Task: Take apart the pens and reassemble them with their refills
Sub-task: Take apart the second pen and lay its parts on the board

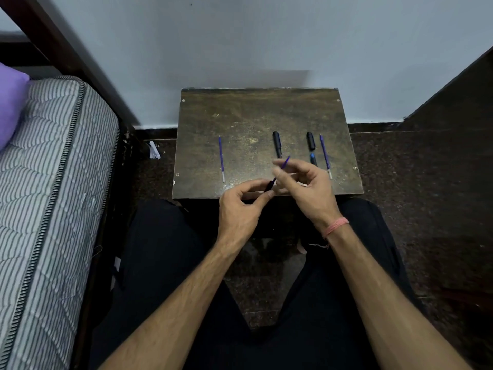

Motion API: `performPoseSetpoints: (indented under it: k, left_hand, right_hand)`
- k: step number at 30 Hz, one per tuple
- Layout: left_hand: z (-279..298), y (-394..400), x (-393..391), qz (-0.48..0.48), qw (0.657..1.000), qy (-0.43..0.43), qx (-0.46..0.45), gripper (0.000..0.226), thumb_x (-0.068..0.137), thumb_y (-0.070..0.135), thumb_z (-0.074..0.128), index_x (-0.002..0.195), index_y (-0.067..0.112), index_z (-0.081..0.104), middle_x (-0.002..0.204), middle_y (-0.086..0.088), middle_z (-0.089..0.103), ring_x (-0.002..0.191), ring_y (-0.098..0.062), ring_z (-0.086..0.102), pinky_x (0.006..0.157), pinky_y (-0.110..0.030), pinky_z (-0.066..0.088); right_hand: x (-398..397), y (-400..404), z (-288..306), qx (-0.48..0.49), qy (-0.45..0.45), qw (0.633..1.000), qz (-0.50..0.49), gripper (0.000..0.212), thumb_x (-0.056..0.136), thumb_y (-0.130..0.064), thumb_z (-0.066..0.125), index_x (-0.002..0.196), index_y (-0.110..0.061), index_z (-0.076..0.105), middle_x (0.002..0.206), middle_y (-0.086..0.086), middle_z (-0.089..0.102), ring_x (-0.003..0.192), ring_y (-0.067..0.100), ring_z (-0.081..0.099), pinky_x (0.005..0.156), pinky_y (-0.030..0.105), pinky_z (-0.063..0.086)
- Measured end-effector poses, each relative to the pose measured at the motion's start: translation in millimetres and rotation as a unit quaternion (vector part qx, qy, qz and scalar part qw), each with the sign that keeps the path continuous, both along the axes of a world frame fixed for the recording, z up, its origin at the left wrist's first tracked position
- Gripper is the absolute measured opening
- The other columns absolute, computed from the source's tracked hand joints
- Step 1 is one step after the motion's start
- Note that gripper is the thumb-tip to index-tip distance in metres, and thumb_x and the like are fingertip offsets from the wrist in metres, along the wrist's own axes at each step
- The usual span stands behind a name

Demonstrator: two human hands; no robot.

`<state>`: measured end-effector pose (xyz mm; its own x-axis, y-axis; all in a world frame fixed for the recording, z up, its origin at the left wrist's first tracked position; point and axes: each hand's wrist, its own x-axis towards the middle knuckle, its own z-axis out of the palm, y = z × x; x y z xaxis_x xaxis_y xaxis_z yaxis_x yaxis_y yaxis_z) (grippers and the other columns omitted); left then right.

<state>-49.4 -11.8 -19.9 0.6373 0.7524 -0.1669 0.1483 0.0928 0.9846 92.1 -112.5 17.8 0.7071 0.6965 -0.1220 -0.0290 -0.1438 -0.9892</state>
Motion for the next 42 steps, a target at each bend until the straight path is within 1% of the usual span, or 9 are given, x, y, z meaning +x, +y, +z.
performPoseSetpoints:
  k: [6,11,15,18,23,30,36,38,42]
  left_hand:
    - [0,-1,-1,0.004,1.0,-0.008,0.019,0.039,0.092,0.028,0.093,0.1,0.065,0.082,0.104,0.026,0.087,0.096,0.002,0.085,0.084,-0.014,0.062]
    - [1,-1,-1,0.005,1.0,-0.005,0.009,0.033,0.092,0.033,0.092,0.103,0.062,0.083,0.106,0.024,0.088,0.099,0.001,0.085,0.087,-0.015,0.063]
    - [0,-2,0,0.003,1.0,-0.005,0.004,0.029,0.092,0.03,0.094,0.104,0.056,0.086,0.111,0.027,0.086,0.1,0.001,0.085,0.088,-0.015,0.062]
    - [1,-2,-1,-0.001,1.0,0.0,0.002,0.025,0.092,0.033,0.094,0.112,0.046,0.088,0.111,0.026,0.086,0.102,0.001,0.085,0.087,-0.012,0.062]
    - [5,-3,-2,-0.006,1.0,0.016,-0.002,0.031,0.093,0.025,0.095,0.105,0.052,0.084,0.107,0.029,0.086,0.1,0.002,0.085,0.085,-0.011,0.061]
    - [6,-2,-2,-0.011,0.999,0.027,-0.017,0.024,0.095,0.022,0.093,0.118,0.028,0.088,0.109,0.016,0.089,0.1,-0.003,0.086,0.093,-0.022,0.067]
    - [7,-3,-1,-0.004,0.999,0.031,-0.034,0.025,0.096,0.019,0.092,0.12,0.027,0.087,0.111,0.01,0.089,0.102,-0.007,0.086,0.099,-0.033,0.068]
    - [6,-3,-1,-0.003,0.999,0.021,-0.039,0.029,0.099,0.019,0.09,0.125,0.031,0.085,0.111,0.01,0.089,0.102,-0.007,0.086,0.096,-0.031,0.069]
    - [4,-3,1,0.005,0.999,0.006,-0.041,0.032,0.103,0.018,0.084,0.13,0.034,0.082,0.106,0.002,0.088,0.098,-0.014,0.086,0.083,-0.024,0.065]
  right_hand:
    - [1,-1,-2,-0.021,-0.002,0.999,-0.032,0.012,0.096,-0.023,0.085,0.107,-0.017,0.087,0.094,0.005,0.084,0.082,0.025,0.082,0.084,0.059,0.068]
    - [2,-1,2,0.006,0.027,0.999,-0.035,0.017,0.095,-0.02,0.087,0.111,-0.017,0.086,0.09,0.004,0.08,0.083,0.029,0.078,0.081,0.048,0.07]
    - [3,-3,4,0.011,0.04,0.999,-0.033,0.017,0.094,-0.02,0.088,0.11,-0.018,0.086,0.096,0.017,0.083,0.087,0.044,0.081,0.082,0.047,0.069]
    - [7,-4,6,0.019,0.052,0.998,-0.027,0.02,0.094,-0.021,0.087,0.114,-0.019,0.084,0.093,0.01,0.083,0.082,0.033,0.083,0.079,0.04,0.068]
    - [5,-3,3,0.016,0.042,0.999,-0.018,0.009,0.094,-0.017,0.087,0.103,-0.019,0.087,0.103,0.016,0.083,0.084,0.034,0.079,0.077,0.039,0.069]
    - [3,-3,1,0.017,0.031,0.999,-0.024,0.015,0.097,-0.017,0.084,0.111,-0.015,0.085,0.099,0.016,0.081,0.079,0.01,0.075,0.071,0.022,0.062]
    - [11,-10,-1,-0.072,-0.086,0.993,-0.043,0.01,0.098,-0.023,0.082,0.107,-0.024,0.085,0.089,-0.004,0.082,0.077,0.008,0.079,0.067,0.026,0.063]
    - [20,-18,-3,-0.134,-0.188,0.966,-0.114,0.011,0.099,-0.026,0.079,0.108,-0.029,0.083,0.09,-0.01,0.08,0.077,0.0,0.074,0.064,0.019,0.058]
    - [40,-29,-2,-0.236,-0.325,0.898,-0.18,0.02,0.1,-0.025,0.074,0.118,-0.03,0.082,0.11,-0.011,0.074,0.076,0.004,0.07,0.084,0.032,0.06]
